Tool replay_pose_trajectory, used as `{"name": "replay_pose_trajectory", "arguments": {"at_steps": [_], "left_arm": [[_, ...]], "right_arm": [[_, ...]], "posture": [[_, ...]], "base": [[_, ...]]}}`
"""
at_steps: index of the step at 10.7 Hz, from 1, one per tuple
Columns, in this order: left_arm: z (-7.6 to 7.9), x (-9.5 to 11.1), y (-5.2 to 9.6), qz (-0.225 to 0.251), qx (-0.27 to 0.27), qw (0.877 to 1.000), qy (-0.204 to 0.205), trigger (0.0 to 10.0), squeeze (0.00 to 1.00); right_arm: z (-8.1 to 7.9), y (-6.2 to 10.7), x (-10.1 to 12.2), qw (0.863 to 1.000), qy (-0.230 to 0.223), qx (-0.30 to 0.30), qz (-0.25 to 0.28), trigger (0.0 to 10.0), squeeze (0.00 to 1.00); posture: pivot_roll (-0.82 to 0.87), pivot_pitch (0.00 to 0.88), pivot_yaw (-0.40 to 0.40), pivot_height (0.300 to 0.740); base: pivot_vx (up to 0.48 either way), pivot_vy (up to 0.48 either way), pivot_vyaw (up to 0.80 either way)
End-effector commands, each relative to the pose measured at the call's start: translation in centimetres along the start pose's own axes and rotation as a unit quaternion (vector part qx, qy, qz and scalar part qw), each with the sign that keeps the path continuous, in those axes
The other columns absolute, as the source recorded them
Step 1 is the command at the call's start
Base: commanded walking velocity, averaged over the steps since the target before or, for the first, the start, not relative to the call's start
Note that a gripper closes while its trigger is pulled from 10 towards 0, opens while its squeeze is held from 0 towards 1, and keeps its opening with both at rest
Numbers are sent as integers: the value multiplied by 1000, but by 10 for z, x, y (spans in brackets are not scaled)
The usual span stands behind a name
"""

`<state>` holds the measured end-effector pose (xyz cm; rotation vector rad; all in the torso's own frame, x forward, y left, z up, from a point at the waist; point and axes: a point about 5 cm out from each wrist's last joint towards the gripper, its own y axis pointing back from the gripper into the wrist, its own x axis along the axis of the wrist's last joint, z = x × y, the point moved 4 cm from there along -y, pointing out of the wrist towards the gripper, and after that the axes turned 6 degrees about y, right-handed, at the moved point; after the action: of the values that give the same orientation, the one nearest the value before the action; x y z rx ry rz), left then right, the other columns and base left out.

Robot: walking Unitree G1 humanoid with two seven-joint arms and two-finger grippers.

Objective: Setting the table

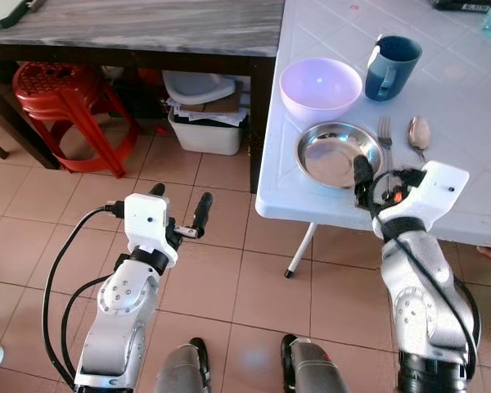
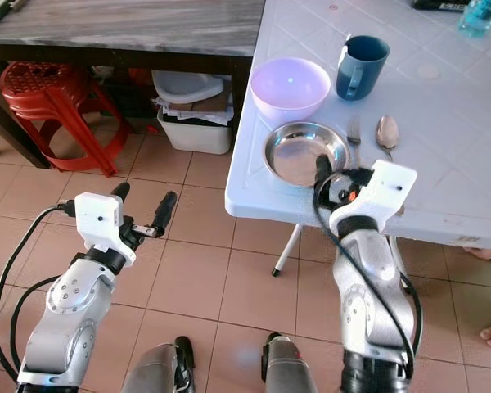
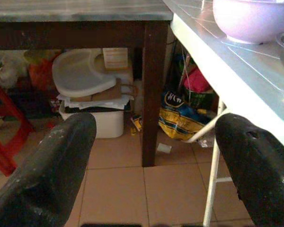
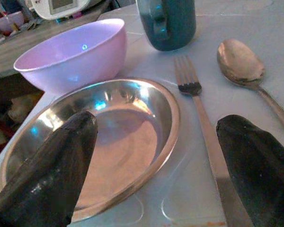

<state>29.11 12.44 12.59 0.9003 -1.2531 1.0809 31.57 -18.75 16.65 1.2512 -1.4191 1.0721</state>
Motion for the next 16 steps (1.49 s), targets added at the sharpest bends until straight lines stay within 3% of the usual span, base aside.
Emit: {"name": "replay_pose_trajectory", "arguments": {"at_steps": [1,5,6,7,8,12,14,16], "left_arm": [[-1,-2,3,-8,-5,1000,-2,10000,0],[1,-1,4,-10,-17,1000,-11,10000,0],[0,0,4,-9,-17,1000,-12,10000,0],[0,1,4,-9,-15,1000,-12,10000,0],[0,1,4,-9,-15,1000,-11,10000,0],[2,1,3,-9,-18,1000,-9,10000,0],[4,0,3,-9,-28,1000,-9,10000,0],[15,2,7,-9,-77,997,18,10000,0]], "right_arm": [[-2,-1,-5,1000,-16,1,-16,10000,0],[-9,-12,-9,998,-57,11,-37,10000,0],[-21,-8,-11,995,-74,37,-47,10000,0],[-26,-4,-16,994,-85,44,-61,6235,0],[-29,1,-23,990,-105,49,-80,0,0],[-29,8,-34,986,-113,46,-116,0,0],[-18,7,-40,981,-137,16,-139,0,0],[-12,5,-43,979,-143,-3,-147,0,0]], "posture": [[-65,237,83,740],[-51,241,91,740],[-49,241,87,740],[-49,242,87,740],[-49,243,87,740],[-58,244,86,740],[-59,244,84,740],[-55,244,83,740]], "base": [[0,0,0],[0,0,0],[0,0,0],[0,0,0],[0,0,0],[0,0,0],[0,0,0],[0,0,0]]}}
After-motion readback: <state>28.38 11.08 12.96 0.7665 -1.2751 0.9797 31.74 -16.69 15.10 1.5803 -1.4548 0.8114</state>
